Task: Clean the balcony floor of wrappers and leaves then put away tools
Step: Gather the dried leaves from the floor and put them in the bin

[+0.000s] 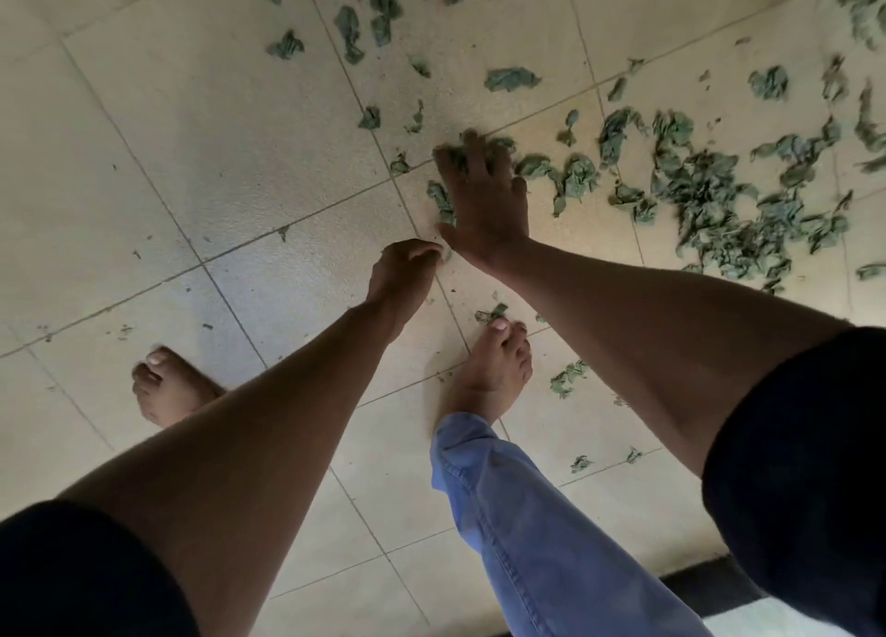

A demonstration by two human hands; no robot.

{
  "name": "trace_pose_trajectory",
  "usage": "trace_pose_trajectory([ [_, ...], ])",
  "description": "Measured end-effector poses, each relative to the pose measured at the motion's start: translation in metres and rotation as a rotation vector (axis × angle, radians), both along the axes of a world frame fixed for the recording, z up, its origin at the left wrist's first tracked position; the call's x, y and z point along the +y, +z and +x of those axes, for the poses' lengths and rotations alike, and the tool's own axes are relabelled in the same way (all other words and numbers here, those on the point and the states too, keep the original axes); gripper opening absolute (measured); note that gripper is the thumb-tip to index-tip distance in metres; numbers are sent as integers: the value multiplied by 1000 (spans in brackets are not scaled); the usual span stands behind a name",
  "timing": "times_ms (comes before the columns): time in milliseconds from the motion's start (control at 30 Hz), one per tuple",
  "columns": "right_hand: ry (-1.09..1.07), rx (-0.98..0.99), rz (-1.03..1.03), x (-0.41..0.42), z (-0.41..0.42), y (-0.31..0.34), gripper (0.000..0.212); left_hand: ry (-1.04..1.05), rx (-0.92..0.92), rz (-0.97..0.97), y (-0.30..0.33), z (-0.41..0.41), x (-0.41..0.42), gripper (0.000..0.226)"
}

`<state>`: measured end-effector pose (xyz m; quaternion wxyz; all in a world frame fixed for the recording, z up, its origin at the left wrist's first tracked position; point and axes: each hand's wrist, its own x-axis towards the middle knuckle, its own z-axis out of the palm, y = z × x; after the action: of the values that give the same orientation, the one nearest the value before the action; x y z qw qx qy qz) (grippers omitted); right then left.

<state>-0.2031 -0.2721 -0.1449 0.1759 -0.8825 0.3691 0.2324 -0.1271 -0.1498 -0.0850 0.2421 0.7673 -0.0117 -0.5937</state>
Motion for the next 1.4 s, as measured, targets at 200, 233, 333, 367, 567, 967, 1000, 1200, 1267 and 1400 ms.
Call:
trace_pose_trajectory([
  [200,238,-29,-84,-7,6,-1,51,51,25,73,-12,-1,-1,31],
  [233,275,-24,-90,-10,3,0,49,74,36,94,-15,-1,0,31],
  [333,306,-47,-24,-20,-6,1,39,152,97,140,-15,-7,-4,30],
  [367,274,-75,8,-24,-11,2,32,167,115,145,-13,-8,-8,30],
  [567,-522,-414,225,-39,-38,27,24,338,296,152,4,-14,-37,39],
  [967,-1061,-633,350,-5,-57,198,26,940,566,-138,114,-36,-108,34],
  [1000,-1029,-658,310,-2,-55,206,27,921,568,-163,121,-37,-108,29],
  [1200,-588,-561,218,9,-32,234,18,932,645,-257,125,-30,-103,42],
  [1267,-474,-550,219,15,-29,237,26,966,642,-210,118,-27,-102,40],
  [1400,-345,-344,62,26,-27,230,23,923,638,-153,102,-20,-95,41],
])
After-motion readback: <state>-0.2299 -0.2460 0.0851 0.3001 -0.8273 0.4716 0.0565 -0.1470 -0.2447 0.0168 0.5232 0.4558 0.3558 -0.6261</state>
